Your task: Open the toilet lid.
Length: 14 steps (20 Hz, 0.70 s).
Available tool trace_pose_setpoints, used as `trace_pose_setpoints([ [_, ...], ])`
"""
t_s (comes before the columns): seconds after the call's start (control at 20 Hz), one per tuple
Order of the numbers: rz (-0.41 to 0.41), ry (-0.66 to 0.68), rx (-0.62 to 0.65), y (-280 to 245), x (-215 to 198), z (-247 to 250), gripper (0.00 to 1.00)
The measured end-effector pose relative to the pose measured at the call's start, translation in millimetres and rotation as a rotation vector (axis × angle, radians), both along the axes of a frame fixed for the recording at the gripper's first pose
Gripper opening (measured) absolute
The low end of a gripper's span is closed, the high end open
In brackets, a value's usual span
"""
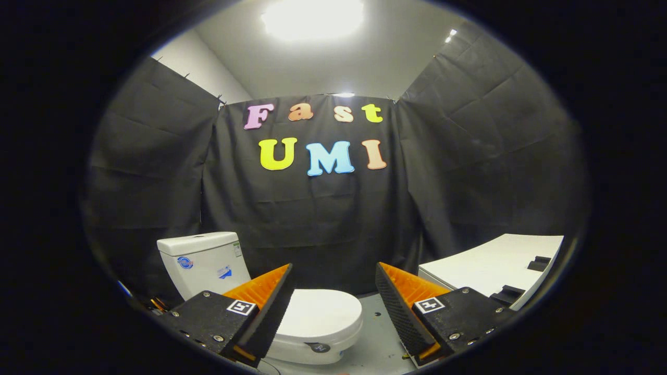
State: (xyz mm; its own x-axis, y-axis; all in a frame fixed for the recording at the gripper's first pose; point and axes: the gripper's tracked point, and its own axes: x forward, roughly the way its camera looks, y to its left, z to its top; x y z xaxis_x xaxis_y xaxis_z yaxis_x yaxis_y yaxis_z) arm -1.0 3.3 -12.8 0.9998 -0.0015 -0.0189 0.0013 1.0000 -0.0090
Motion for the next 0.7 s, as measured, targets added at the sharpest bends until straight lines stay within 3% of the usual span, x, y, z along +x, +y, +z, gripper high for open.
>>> trace_pose_setpoints([
  [0.45,0.018,0.035,-0.005,10.8,0.6,-13.5,0.95],
  [0.7,0.074,0.082,0.053,25.8,9.8,-35.9,0.95],
])
